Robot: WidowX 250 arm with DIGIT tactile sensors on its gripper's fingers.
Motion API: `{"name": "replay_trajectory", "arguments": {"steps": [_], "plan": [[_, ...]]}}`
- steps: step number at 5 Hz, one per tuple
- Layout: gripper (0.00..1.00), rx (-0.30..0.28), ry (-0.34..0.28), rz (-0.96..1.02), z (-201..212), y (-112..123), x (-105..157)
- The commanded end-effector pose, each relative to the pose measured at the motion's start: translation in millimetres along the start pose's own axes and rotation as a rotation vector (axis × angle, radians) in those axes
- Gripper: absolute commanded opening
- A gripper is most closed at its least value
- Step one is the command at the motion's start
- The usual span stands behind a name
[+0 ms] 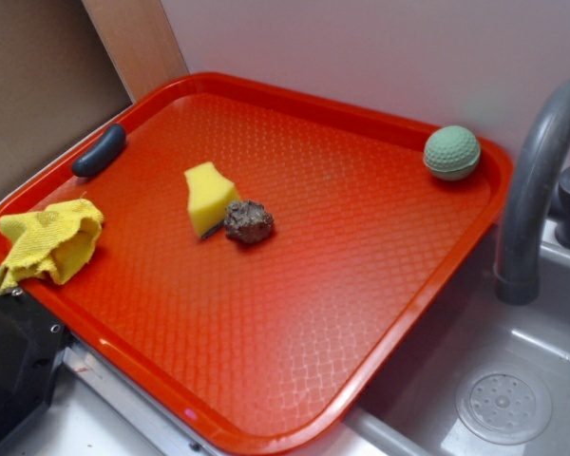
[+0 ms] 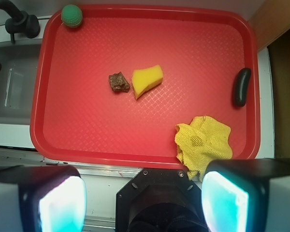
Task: Grab the yellow cloth.
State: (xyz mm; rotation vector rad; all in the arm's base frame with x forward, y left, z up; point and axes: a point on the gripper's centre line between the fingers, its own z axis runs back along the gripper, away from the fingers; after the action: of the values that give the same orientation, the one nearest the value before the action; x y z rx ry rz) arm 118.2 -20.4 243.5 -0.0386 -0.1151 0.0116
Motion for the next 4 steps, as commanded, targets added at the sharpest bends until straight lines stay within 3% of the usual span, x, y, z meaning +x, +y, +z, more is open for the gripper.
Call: {"name": "replay_trajectory", "arguments": {"steps": [1, 2, 3, 4], "plan": [[1.00, 0.000, 0.000, 0.000, 0, 0, 0], [1.00, -0.019, 0.078, -0.033, -53, 43, 35], [1.00, 0.039, 0.077, -0.061, -90, 70, 44], [1.00, 0.068, 0.122, -0.065, -132, 89, 32]]}}
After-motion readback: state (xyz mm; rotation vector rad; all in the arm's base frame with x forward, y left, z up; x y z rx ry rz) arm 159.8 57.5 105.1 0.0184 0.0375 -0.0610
